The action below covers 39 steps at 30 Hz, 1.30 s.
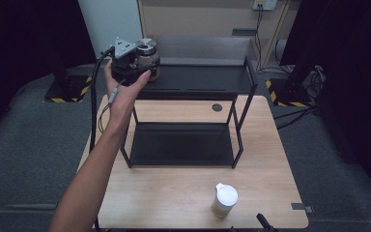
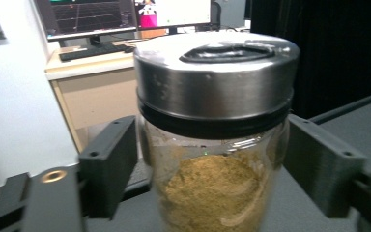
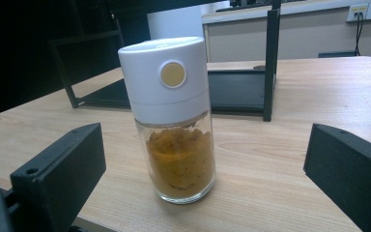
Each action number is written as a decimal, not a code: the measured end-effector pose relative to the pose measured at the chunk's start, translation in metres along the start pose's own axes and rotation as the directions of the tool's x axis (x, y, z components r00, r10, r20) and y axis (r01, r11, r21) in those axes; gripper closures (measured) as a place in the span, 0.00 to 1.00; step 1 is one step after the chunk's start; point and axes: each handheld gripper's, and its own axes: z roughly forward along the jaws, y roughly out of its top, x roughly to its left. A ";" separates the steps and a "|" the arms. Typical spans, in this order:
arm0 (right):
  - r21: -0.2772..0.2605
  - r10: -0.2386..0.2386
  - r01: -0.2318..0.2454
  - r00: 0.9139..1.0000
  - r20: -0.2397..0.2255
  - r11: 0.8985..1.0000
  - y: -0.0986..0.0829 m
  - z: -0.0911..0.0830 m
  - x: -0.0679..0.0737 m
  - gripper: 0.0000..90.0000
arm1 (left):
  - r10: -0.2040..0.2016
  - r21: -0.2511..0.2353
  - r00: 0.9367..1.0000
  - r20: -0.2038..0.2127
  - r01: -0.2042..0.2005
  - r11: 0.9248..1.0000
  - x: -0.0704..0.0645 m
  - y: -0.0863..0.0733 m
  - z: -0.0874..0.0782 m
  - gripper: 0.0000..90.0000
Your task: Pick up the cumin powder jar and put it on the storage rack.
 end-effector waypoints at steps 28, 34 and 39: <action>-0.001 -0.007 0.007 1.000 -0.005 1.000 0.002 -0.001 -0.001 0.01 | -0.054 -0.072 0.999 0.003 0.054 0.996 -0.003 -0.011 -0.017 0.06; -0.001 -0.009 0.009 1.000 -0.005 1.000 0.003 -0.001 0.000 0.01 | -0.031 -0.090 0.999 -0.024 0.029 0.996 -0.010 -0.010 -0.027 0.05; -0.005 -0.012 0.012 1.000 -0.005 1.000 0.004 -0.001 0.000 0.01 | -0.024 -0.094 0.999 -0.023 0.022 0.995 -0.011 -0.010 -0.037 0.05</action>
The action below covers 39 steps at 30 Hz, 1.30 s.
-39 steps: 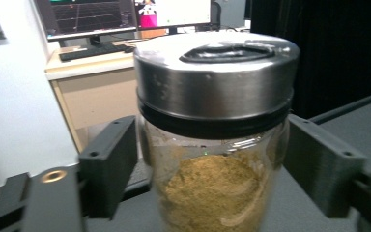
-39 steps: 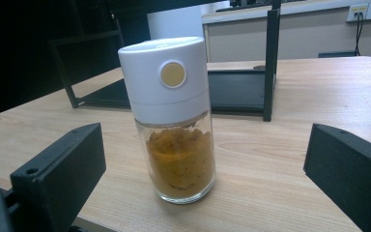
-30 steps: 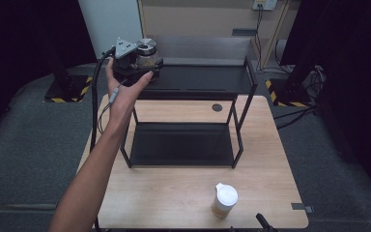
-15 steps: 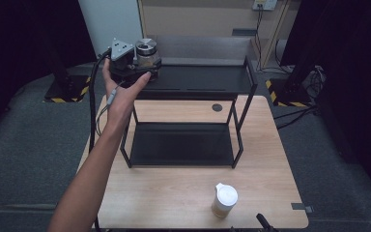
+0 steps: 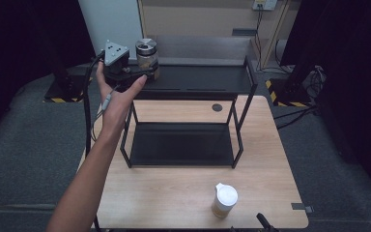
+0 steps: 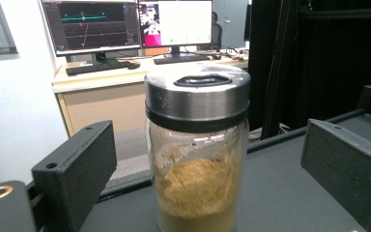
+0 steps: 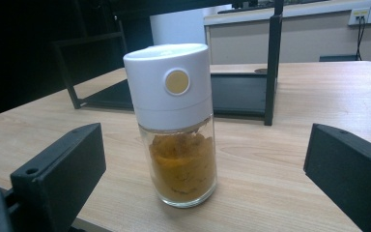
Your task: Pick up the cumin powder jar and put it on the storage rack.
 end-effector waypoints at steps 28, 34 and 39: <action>-0.016 -0.002 0.002 1.000 -0.007 1.000 0.001 -0.003 0.001 0.01 | -0.006 -0.058 1.000 0.022 0.007 0.998 -0.014 -0.023 -0.063 0.05; -0.017 -0.001 0.001 1.000 -0.008 1.000 0.001 -0.003 0.002 0.01 | 0.002 -0.059 1.000 0.004 -0.002 0.998 -0.020 -0.029 -0.074 0.06; -0.017 0.000 0.000 1.000 -0.010 1.000 0.001 -0.002 0.002 0.01 | 0.005 -0.050 1.000 -0.008 -0.005 0.999 -0.024 -0.036 -0.082 0.06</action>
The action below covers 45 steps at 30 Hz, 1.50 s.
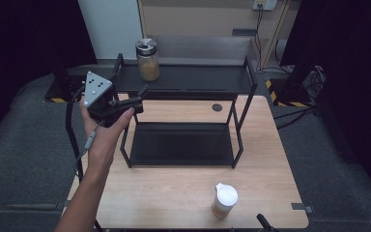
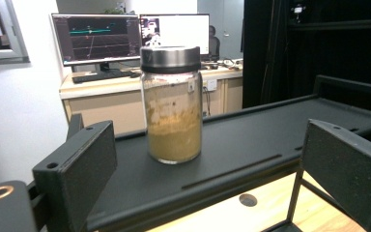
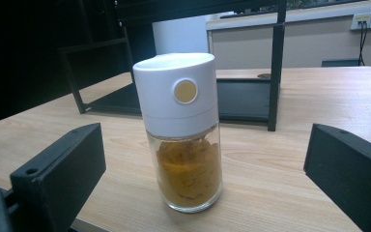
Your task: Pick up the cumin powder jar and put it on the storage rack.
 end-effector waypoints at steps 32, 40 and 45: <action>0.002 0.006 -0.006 1.000 -0.004 1.000 -0.002 0.002 0.000 0.01 | 0.001 0.008 1.000 -0.005 -0.001 1.000 -0.026 -0.057 -0.043 0.05; 0.004 0.008 -0.008 1.000 -0.005 1.000 -0.003 0.003 0.000 0.01 | -0.031 0.032 0.999 -0.008 0.031 0.999 -0.031 -0.079 -0.052 0.06; 0.004 0.008 -0.008 1.000 -0.007 1.000 -0.003 0.004 0.000 0.01 | -0.052 0.057 0.999 -0.011 0.053 0.997 -0.031 -0.092 -0.057 0.06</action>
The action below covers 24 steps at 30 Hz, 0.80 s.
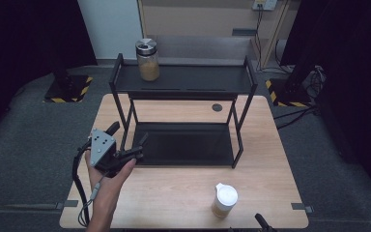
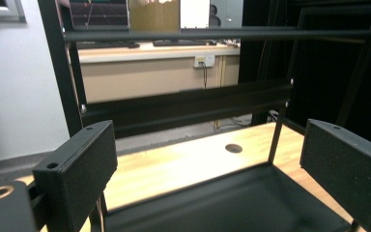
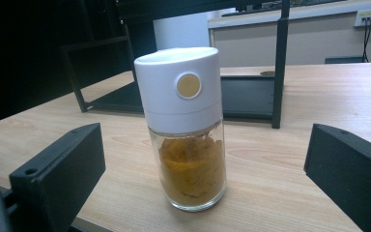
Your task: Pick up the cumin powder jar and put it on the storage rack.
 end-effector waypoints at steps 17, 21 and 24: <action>0.007 -0.001 0.001 1.000 -0.005 1.000 -0.001 0.003 0.001 0.01 | 0.013 0.000 1.000 -0.025 -0.013 1.000 -0.003 -0.025 -0.016 0.06; 0.007 -0.001 0.001 1.000 -0.005 1.000 -0.001 0.004 0.001 0.01 | 0.015 0.010 0.999 -0.032 -0.014 1.000 -0.006 -0.031 -0.019 0.06; 0.008 -0.001 0.001 1.000 -0.005 1.000 -0.001 0.004 0.001 0.01 | 0.018 0.022 0.999 -0.033 -0.017 1.000 -0.008 -0.036 -0.021 0.06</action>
